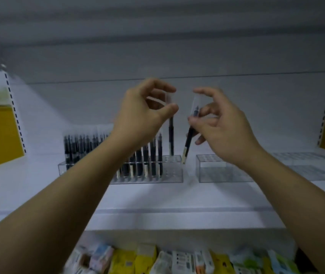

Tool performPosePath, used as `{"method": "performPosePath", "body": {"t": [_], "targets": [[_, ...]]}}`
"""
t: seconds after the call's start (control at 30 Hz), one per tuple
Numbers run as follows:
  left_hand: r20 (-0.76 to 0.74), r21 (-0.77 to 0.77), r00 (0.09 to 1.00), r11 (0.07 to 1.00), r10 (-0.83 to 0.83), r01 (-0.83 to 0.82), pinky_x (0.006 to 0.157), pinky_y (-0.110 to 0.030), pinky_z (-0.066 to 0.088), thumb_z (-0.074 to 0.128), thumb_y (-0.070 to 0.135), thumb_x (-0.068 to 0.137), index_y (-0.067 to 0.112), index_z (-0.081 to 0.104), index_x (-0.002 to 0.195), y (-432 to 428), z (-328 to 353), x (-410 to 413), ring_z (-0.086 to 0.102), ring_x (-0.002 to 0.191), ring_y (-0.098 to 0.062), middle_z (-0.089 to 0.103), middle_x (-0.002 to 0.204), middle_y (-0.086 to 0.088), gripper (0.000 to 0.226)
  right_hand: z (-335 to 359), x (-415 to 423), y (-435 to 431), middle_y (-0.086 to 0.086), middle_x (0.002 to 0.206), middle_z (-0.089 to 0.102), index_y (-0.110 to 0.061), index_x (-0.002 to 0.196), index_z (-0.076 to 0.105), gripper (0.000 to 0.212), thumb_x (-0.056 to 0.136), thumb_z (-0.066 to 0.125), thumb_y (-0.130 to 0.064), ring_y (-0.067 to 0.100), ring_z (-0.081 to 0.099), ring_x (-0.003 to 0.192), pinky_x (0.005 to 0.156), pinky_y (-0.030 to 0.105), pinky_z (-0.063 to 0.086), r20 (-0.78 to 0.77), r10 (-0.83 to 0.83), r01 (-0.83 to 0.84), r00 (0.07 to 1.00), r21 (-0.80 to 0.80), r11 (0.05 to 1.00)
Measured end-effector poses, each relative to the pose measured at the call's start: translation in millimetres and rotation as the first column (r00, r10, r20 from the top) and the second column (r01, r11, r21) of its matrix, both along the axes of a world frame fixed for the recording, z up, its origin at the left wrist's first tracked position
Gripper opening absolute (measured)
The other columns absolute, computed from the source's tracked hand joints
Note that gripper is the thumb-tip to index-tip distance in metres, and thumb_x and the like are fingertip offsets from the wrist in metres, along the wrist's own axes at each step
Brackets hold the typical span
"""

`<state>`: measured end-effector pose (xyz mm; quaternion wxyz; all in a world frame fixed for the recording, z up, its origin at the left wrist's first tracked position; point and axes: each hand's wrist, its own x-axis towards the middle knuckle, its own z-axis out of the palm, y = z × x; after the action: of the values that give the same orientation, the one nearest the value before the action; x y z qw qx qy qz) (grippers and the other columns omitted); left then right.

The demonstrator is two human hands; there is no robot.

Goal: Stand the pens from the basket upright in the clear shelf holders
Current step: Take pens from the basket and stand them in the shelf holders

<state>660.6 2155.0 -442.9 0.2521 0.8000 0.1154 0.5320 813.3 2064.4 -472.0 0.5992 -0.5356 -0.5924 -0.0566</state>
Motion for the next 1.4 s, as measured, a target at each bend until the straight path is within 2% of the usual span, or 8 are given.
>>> {"method": "performPosePath", "body": {"t": [0.1,0.33,0.53,0.77,0.87,1.0,1.23,1.4], "targets": [[0.001,0.030,0.998,0.997,0.067,-0.067,0.067,-0.010,0.052,0.075,0.019,0.080,0.028,0.058,0.095,17,13,12,0.066,0.079,-0.001,0.064,0.095,0.006,0.024,15,12,20,0.002,0.097,0.060,-0.026,0.119,0.060,0.031,0.092,0.063,-0.011,0.018,0.070,0.065,0.055,0.033,0.060,-0.029,-0.007,0.009,1.000,0.062,0.998],[-0.154,0.150,0.969,0.974,0.191,-0.168,0.078,-0.029,0.058,0.073,0.024,0.082,0.022,0.061,0.100,52,15,41,0.066,0.081,-0.004,0.066,0.089,0.006,0.022,20,27,72,0.005,0.096,0.061,-0.023,0.111,0.055,0.025,0.091,0.065,-0.011,0.021,0.068,0.071,0.052,0.027,0.058,-0.061,0.025,-0.023,0.998,0.035,0.999],[-0.238,0.145,0.948,0.973,0.210,-0.179,0.074,-0.022,0.057,0.073,0.026,0.083,0.031,0.060,0.093,73,12,47,0.067,0.076,0.000,0.068,0.083,0.008,0.018,9,45,97,0.007,0.094,0.062,-0.024,0.105,0.057,0.024,0.089,0.067,-0.010,0.022,0.068,0.066,0.052,0.029,0.058,-0.105,0.059,-0.059,0.993,0.002,0.998],[-0.256,0.117,0.947,0.979,0.194,-0.168,0.072,-0.024,0.057,0.073,0.026,0.083,0.026,0.064,0.097,82,10,42,0.068,0.072,-0.001,0.069,0.079,0.006,0.017,-2,57,98,0.007,0.094,0.064,-0.030,0.098,0.058,0.026,0.087,0.068,-0.009,0.023,0.070,0.062,0.054,0.032,0.058,-0.167,0.094,-0.087,0.982,0.048,0.995],[-0.322,0.156,0.920,0.971,0.224,-0.181,0.073,-0.021,0.057,0.072,0.028,0.084,0.024,0.066,0.097,82,3,43,0.067,0.075,-0.002,0.069,0.084,0.007,0.016,-8,53,94,-0.001,0.090,0.064,-0.030,0.099,0.058,0.026,0.087,0.069,-0.010,0.018,0.070,0.063,0.056,0.030,0.059,-0.101,0.097,-0.094,0.990,0.032,0.995],[-0.396,0.253,0.869,0.945,0.296,-0.207,0.063,-0.004,0.048,0.069,0.035,0.085,0.030,0.066,0.083,77,2,44,0.064,0.076,0.005,0.069,0.082,0.014,0.006,-17,45,93,-0.012,0.092,0.065,-0.028,0.102,0.063,0.020,0.087,0.070,-0.016,0.014,0.068,0.070,0.066,0.035,0.060,0.088,0.020,-0.016,0.996,-0.045,0.999],[-0.382,0.459,0.796,0.844,0.470,-0.278,0.071,-0.015,0.048,0.062,0.028,0.092,0.023,0.071,0.094,72,5,38,0.064,0.080,-0.004,0.070,0.090,0.008,0.010,-26,36,91,-0.016,0.094,0.065,-0.024,0.103,0.067,0.019,0.085,0.071,-0.017,-0.003,0.060,0.087,0.074,0.011,0.050,0.225,-0.021,0.029,0.974,-0.034,0.999],[-0.445,0.392,0.757,0.864,0.479,-0.316,0.059,-0.010,0.040,0.064,0.027,0.090,0.021,0.072,0.088,74,13,43,0.056,0.067,0.004,0.056,0.069,0.019,0.010,-30,37,92,-0.019,0.091,0.063,-0.030,0.104,0.060,0.026,0.084,0.072,-0.017,-0.004,0.061,0.084,0.071,0.007,0.049,0.213,-0.003,0.012,0.977,-0.040,0.999]]}}
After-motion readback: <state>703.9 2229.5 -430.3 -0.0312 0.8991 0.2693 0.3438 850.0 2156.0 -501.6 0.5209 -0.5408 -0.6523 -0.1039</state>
